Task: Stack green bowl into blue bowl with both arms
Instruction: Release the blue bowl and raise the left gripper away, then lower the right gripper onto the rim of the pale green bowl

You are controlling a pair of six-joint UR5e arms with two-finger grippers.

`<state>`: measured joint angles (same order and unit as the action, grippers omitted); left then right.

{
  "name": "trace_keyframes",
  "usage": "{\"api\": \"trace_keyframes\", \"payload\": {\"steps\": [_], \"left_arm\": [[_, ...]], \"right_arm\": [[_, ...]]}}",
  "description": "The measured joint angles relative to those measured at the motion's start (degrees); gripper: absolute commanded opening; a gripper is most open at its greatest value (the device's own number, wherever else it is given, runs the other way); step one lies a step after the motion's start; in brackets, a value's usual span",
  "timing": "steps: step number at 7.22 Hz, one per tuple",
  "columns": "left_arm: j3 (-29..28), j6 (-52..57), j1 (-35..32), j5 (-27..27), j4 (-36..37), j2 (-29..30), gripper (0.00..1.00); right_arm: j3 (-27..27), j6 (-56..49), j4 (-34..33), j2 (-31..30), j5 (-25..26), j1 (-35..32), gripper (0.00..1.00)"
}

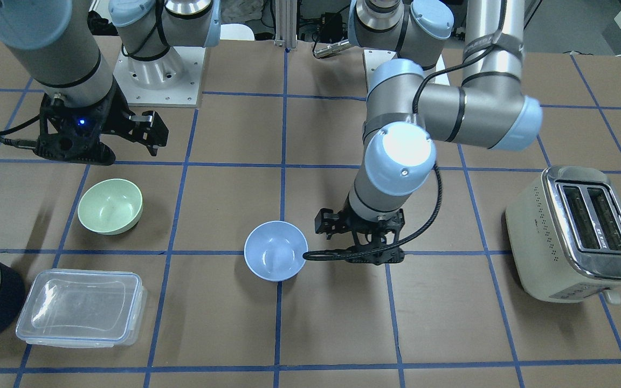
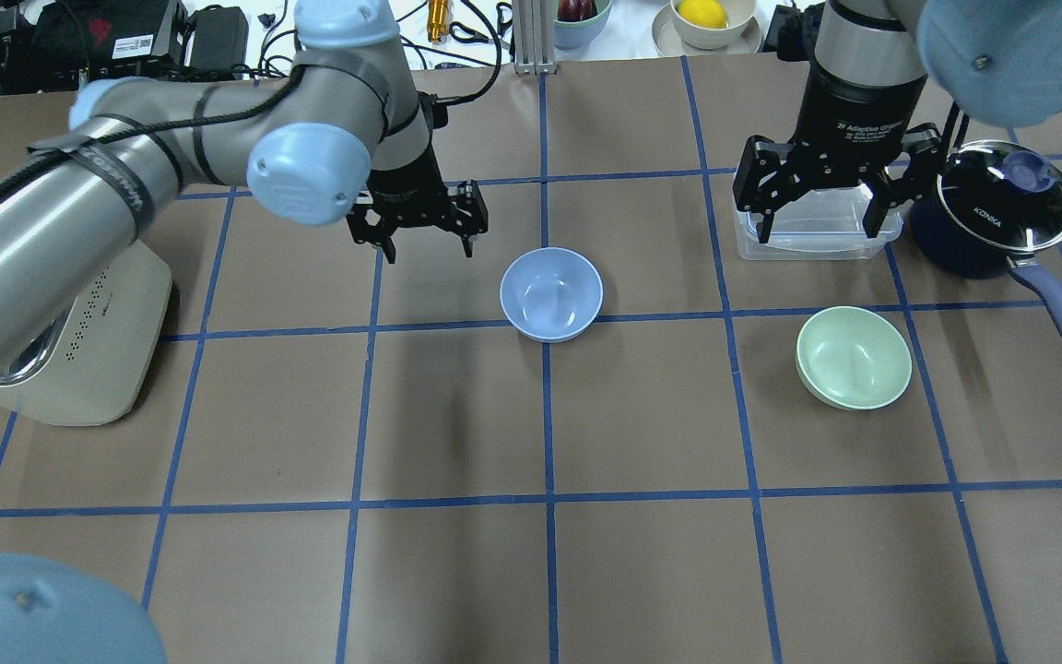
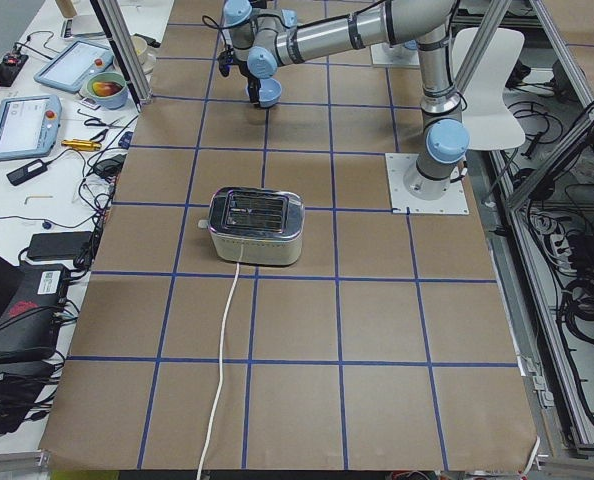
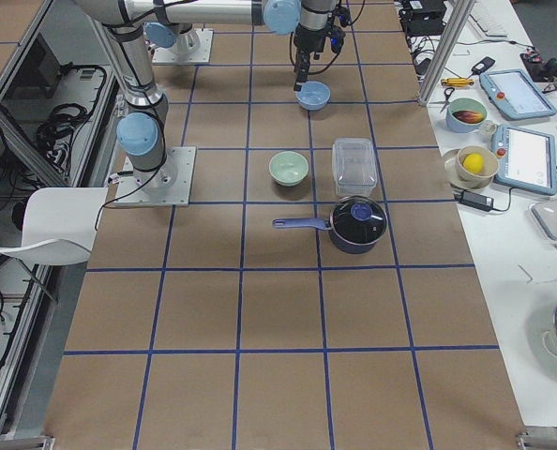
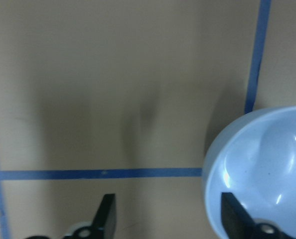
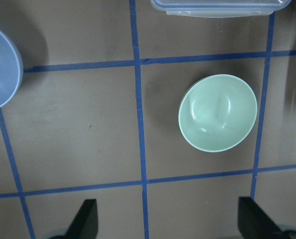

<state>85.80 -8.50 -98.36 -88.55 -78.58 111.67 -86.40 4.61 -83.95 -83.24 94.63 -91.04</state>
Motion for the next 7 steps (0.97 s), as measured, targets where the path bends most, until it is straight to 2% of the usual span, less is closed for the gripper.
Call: {"api": "trace_keyframes", "payload": {"steps": [3, 5, 7], "left_arm": [[-7.72, 8.45, 6.71, -5.80, -17.27, -6.86, 1.00], [-8.37, 9.47, 8.60, -7.52, -20.73, -8.71, 1.00], [-7.95, 9.77, 8.79, -9.34, -21.08, -9.11, 1.00]], "right_arm": [[-3.22, -0.12, -8.30, 5.30, 0.98, 0.39, 1.00], [-9.37, 0.42, -18.56, 8.20, 3.59, 0.47, 1.00], [-15.95, 0.95, -24.90, 9.98, 7.40, 1.32, 1.00]]}}
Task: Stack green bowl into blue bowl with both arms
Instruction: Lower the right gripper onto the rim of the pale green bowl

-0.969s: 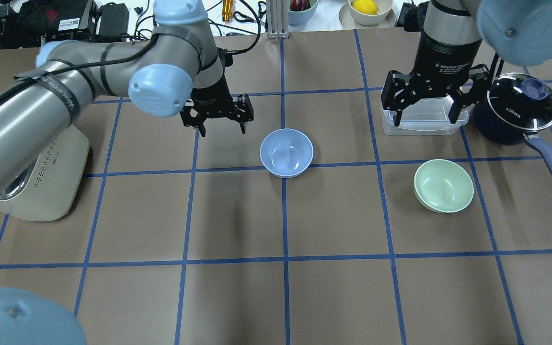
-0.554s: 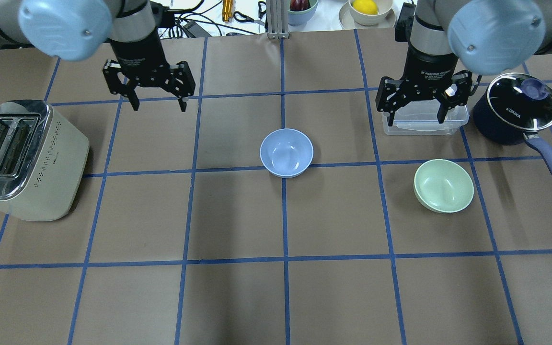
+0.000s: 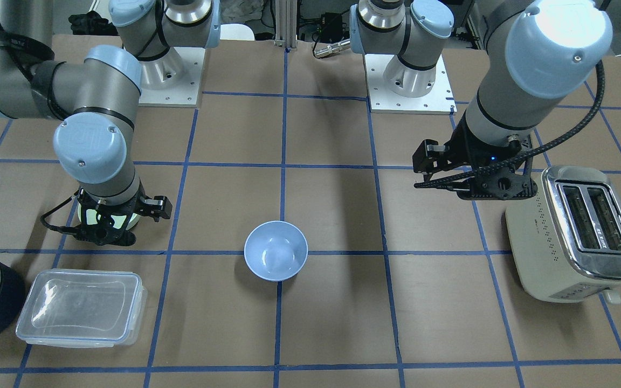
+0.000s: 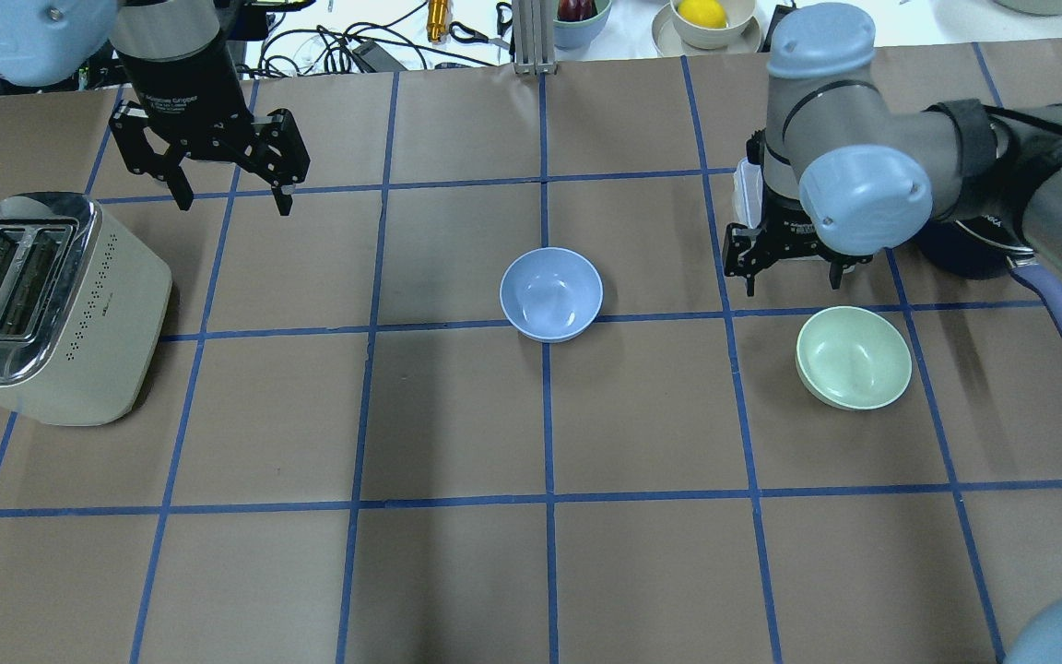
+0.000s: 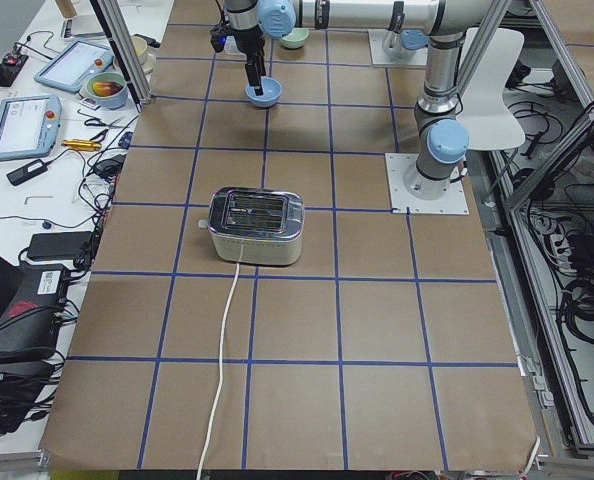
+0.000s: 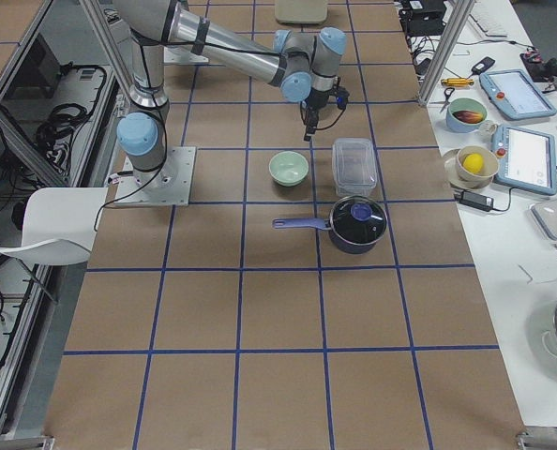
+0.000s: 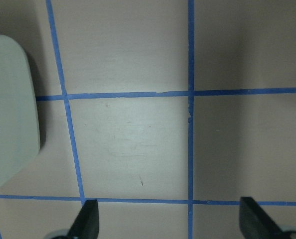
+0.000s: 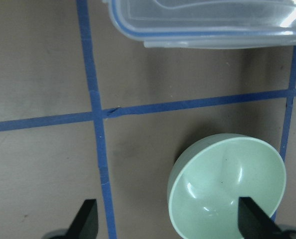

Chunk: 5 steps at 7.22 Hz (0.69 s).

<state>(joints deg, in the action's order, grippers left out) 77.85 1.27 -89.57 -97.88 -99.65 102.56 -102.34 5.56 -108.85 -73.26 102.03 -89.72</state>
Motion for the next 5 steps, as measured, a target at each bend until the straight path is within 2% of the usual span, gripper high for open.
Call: {"api": "trace_keyframes", "payload": {"steps": [1, 2, 3, 4, 5], "left_arm": [[0.13, 0.01, 0.00, -0.25, -0.04, 0.02, 1.00], [0.16, -0.01, -0.06, -0.33, -0.07, 0.11, 1.00], [0.18, -0.07, -0.17, -0.36, -0.07, 0.25, 1.00], [0.19, -0.20, -0.26, -0.37, -0.04, 0.36, 1.00], [0.19, -0.29, -0.34, -0.38, -0.04, 0.41, 1.00]], "right_arm": [[-3.02, 0.35, -3.87, 1.15, 0.60, 0.62, 1.00], [-5.24, 0.61, -6.89, 2.31, 1.23, 1.00, 0.91], [-6.42, 0.71, -8.08, 3.17, 2.85, 1.24, 0.39], [-6.96, 0.71, -8.37, 3.85, 4.83, 1.36, 0.00], [-7.16, 0.67, -8.30, 4.16, 5.79, 1.42, 0.00]]}}
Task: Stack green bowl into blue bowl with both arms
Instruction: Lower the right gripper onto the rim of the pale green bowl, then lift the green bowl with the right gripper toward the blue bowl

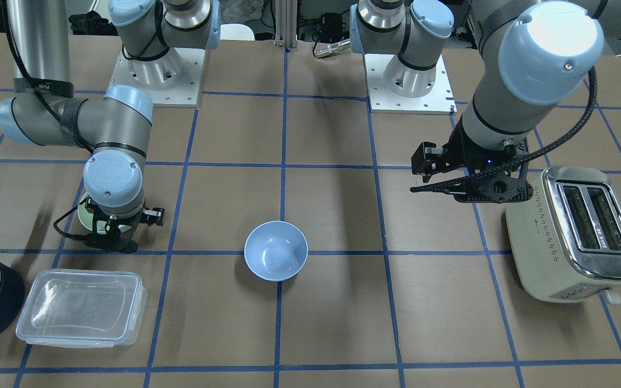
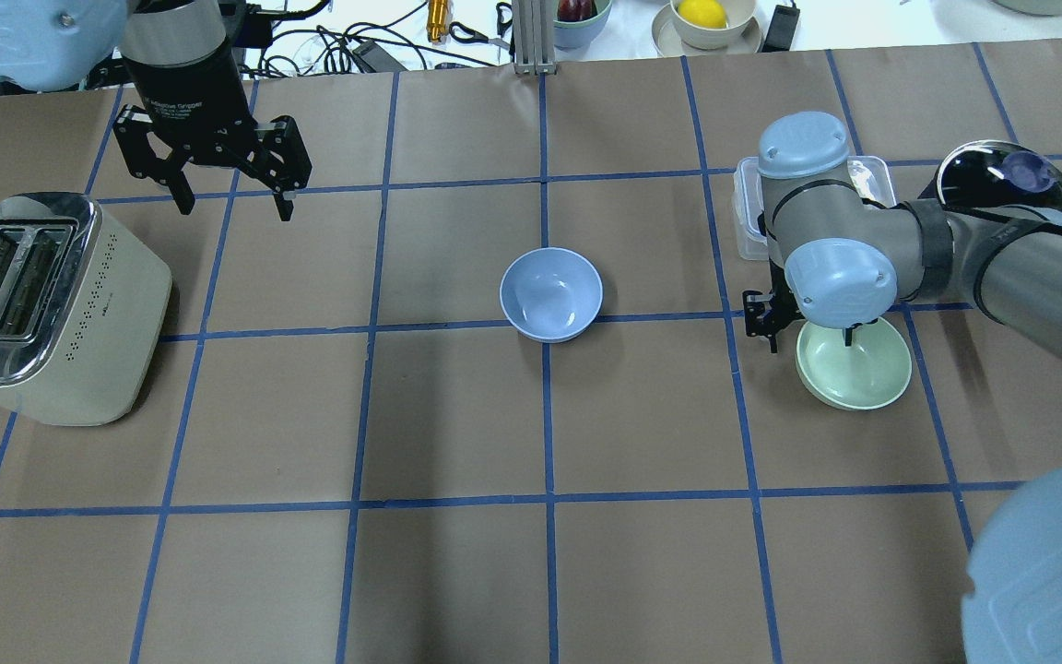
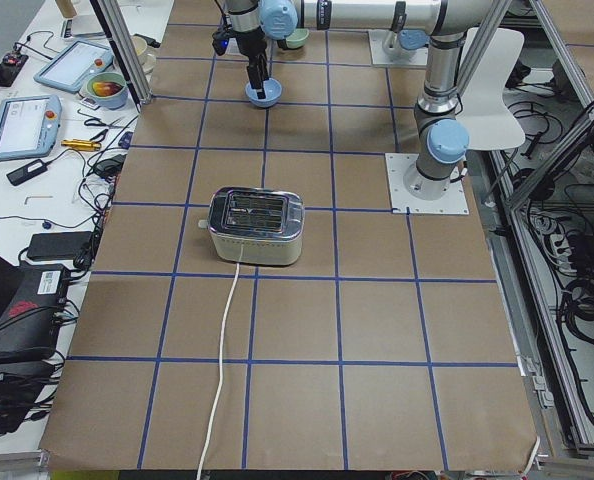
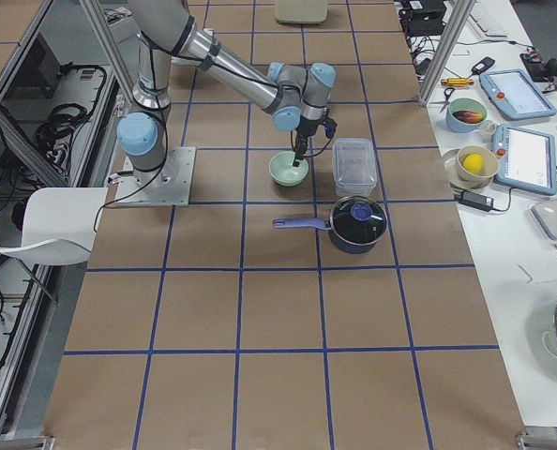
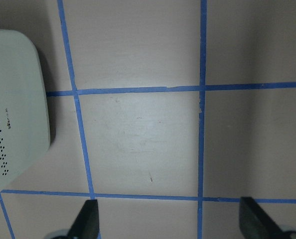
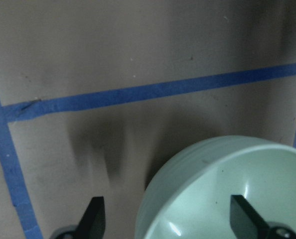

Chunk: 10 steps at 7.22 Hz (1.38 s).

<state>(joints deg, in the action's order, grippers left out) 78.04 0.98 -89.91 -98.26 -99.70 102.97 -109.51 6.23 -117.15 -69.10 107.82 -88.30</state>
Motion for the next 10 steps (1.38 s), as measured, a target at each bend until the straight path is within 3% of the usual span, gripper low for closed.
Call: {"api": "trace_keyframes", "payload": {"steps": [5, 7, 8, 10], "left_arm": [[1.46, -0.13, -0.16, -0.02, 0.42, -0.55, 1.00], [1.53, -0.06, -0.08, -0.10, 0.52, -0.74, 1.00], [1.53, 0.01, -0.01, -0.14, 0.54, -0.82, 1.00], [1.57, 0.13, 0.06, -0.22, 0.55, -0.96, 1.00]], "right_arm": [[2.91, -0.72, 4.54, -0.77, 3.80, -0.12, 0.00], [11.91, 0.07, 14.11, -1.85, 1.33, -0.65, 0.00], [17.61, 1.88, 18.31, -1.87, -2.70, -1.07, 0.00], [25.12, 8.73, 20.71, -0.95, -8.86, -4.86, 0.00]]}}
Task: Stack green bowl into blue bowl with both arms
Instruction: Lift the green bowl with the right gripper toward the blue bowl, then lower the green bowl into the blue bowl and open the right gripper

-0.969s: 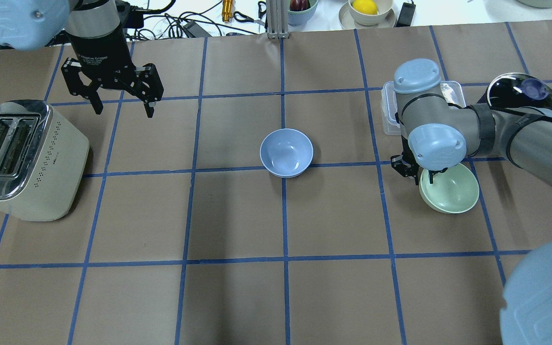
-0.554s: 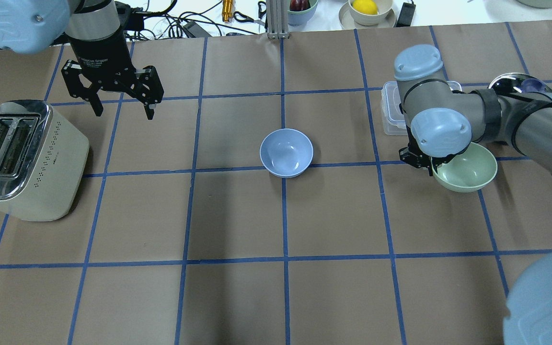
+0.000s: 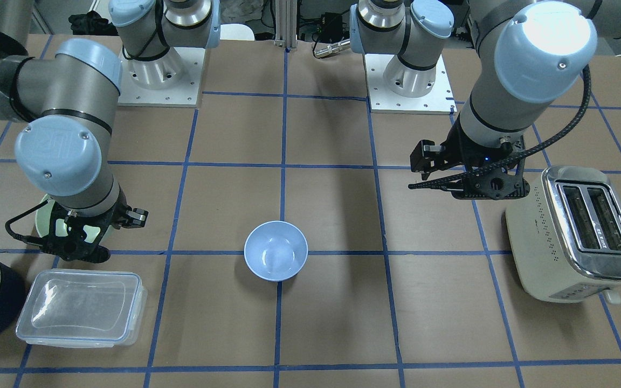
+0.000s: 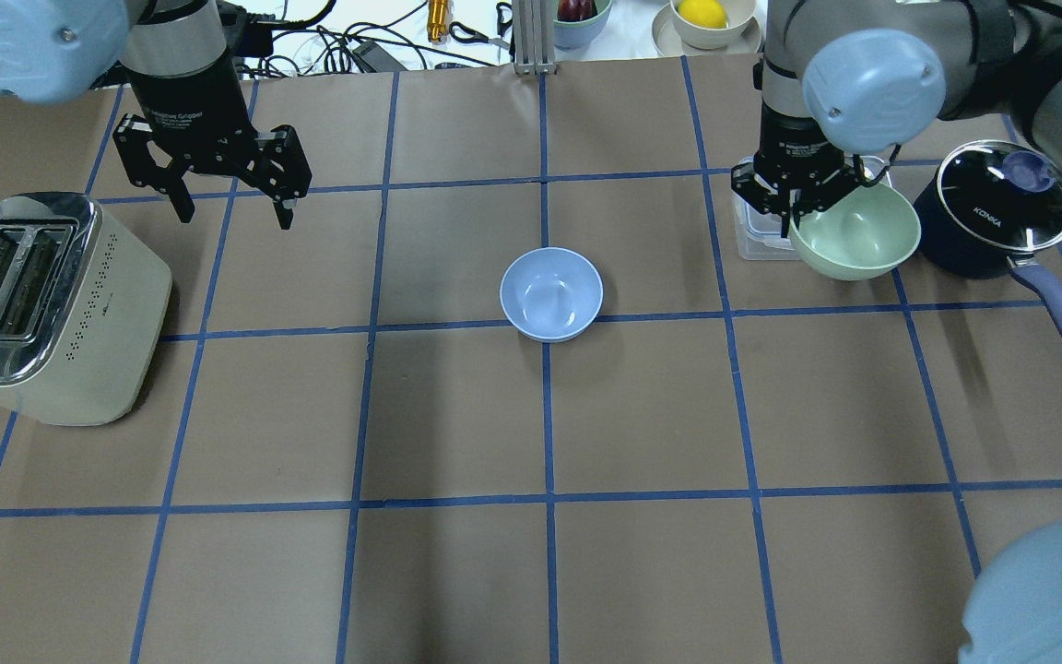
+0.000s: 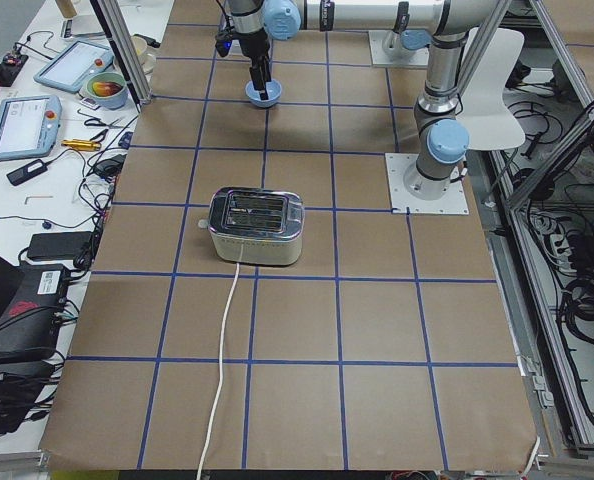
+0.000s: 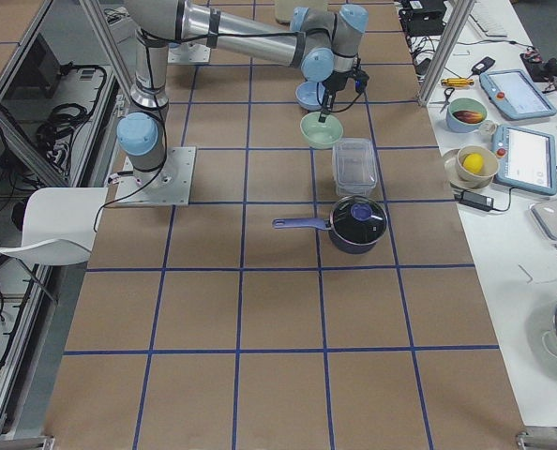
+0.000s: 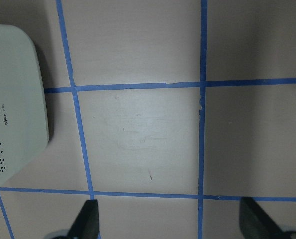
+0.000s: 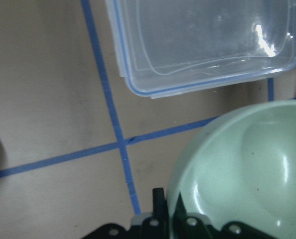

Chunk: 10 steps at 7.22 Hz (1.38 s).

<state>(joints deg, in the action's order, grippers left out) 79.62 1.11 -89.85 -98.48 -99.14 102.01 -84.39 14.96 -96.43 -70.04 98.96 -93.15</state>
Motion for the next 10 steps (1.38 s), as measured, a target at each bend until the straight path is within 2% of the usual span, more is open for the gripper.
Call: {"api": "trace_keyframes", "payload": {"steps": [3, 5, 7, 10], "left_arm": [[0.15, 1.58, 1.26, -0.22, 0.00, -0.93, 1.00], [0.18, 2.30, 2.18, -0.28, 0.00, -1.32, 1.00], [0.21, 2.39, 2.58, -0.29, 0.00, -1.47, 1.00], [0.27, 2.39, 2.66, -0.30, -0.07, -1.53, 1.00]], "right_arm": [[4.43, 12.33, -5.30, 4.99, -1.41, -10.57, 0.00], [8.49, 18.01, -6.43, 9.59, -1.44, -16.46, 0.00], [11.83, 21.84, -6.52, 13.28, -1.48, -20.49, 0.00], [12.92, 23.35, -6.39, 16.49, -1.56, -23.77, 0.00]]}}
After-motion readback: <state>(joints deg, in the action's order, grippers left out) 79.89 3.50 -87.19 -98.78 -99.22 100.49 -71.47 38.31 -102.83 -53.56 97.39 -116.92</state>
